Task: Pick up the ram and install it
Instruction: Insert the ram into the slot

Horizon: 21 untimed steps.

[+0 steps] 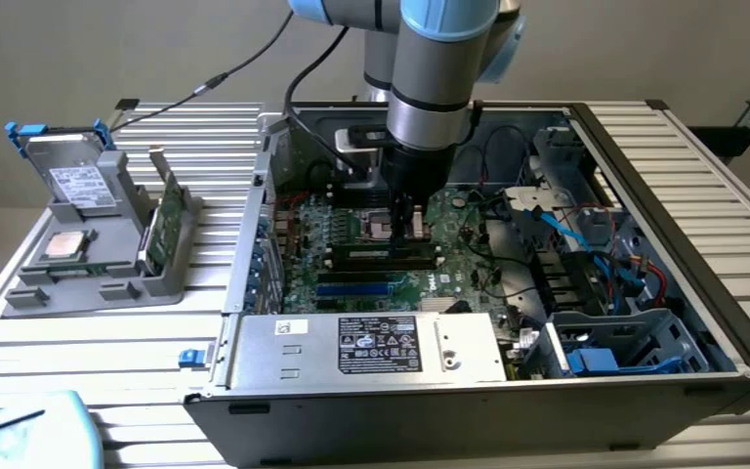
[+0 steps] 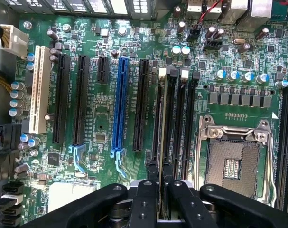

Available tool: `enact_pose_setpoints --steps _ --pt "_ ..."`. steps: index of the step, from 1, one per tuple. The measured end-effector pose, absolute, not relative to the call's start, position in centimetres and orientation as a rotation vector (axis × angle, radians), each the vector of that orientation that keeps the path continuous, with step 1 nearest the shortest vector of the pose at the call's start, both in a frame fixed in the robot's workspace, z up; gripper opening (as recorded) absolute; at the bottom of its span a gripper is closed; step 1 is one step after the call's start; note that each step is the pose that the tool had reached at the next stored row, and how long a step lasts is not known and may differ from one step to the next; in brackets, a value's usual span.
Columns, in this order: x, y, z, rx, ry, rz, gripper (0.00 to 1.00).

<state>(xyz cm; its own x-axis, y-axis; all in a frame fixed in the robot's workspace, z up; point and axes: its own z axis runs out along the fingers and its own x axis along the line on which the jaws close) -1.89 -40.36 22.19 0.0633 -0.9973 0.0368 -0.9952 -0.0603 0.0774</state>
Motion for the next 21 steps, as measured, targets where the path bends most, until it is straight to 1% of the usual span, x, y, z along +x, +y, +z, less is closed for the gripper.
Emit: enact_pose_setpoints --steps 21 --pt "-1.89 -40.73 22.31 2.209 -2.118 -0.041 0.15"
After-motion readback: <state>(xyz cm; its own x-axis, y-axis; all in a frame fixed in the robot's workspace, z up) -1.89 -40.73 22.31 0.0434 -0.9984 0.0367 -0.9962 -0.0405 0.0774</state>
